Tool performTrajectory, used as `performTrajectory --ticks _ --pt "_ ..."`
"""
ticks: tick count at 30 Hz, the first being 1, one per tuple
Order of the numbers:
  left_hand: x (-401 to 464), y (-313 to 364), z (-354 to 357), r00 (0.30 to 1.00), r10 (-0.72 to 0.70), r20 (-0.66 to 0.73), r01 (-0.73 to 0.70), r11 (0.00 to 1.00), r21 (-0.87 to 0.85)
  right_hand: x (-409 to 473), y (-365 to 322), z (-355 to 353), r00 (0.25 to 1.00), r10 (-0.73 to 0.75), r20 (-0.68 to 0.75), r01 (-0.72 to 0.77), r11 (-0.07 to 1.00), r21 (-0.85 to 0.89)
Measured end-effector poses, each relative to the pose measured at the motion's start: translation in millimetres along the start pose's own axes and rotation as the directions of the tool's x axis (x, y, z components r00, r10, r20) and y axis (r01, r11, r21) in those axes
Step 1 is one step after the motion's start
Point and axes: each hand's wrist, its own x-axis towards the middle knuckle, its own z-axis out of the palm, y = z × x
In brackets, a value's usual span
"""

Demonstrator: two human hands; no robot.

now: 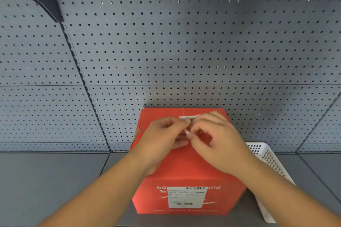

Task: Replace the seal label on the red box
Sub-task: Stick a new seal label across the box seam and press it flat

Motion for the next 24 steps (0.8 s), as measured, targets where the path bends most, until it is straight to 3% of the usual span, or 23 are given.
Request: performTrajectory --ticks 3,5,8,10,12,14,17,24 --pt "6 -2 -11 0.999 -0.003 -0.04 0.002 0.999 -0.032 2 -1 8 1.0 -0.007 0.02 0.007 1.0 0.017" --pt "9 -1 -17 0.999 -0.01 -0.051 0.009 1.0 -0.016 3 3 10 0.998 0.054 -0.045 -0.054 0.998 0.013" --pt "12 0 -24 0.999 -0.021 -0.039 0.022 1.0 0.023 6 12 11 0.939 0.314 -0.143 -0.303 0.948 0.092" --pt "14 0 -26 0.999 -0.023 -0.027 0.024 0.999 0.036 12 19 10 0.872 0.483 -0.081 -0.456 0.862 0.22" --pt "17 0 -27 1.0 -0.021 -0.01 0.022 0.999 0.044 17 21 9 0.827 0.562 0.026 -0.53 0.763 0.371" --pt "20 -1 -28 1.0 -0.018 -0.002 0.018 0.998 0.061 20 22 9 0.807 0.582 0.1 -0.548 0.677 0.49" --pt "26 -1 -29 1.0 -0.015 -0.006 0.016 0.996 0.09 22 27 11 0.778 0.615 0.127 -0.579 0.626 0.523" --pt "45 -4 -36 0.999 0.033 -0.018 -0.027 0.972 0.233 29 35 9 0.757 0.625 0.192 -0.634 0.63 0.448"
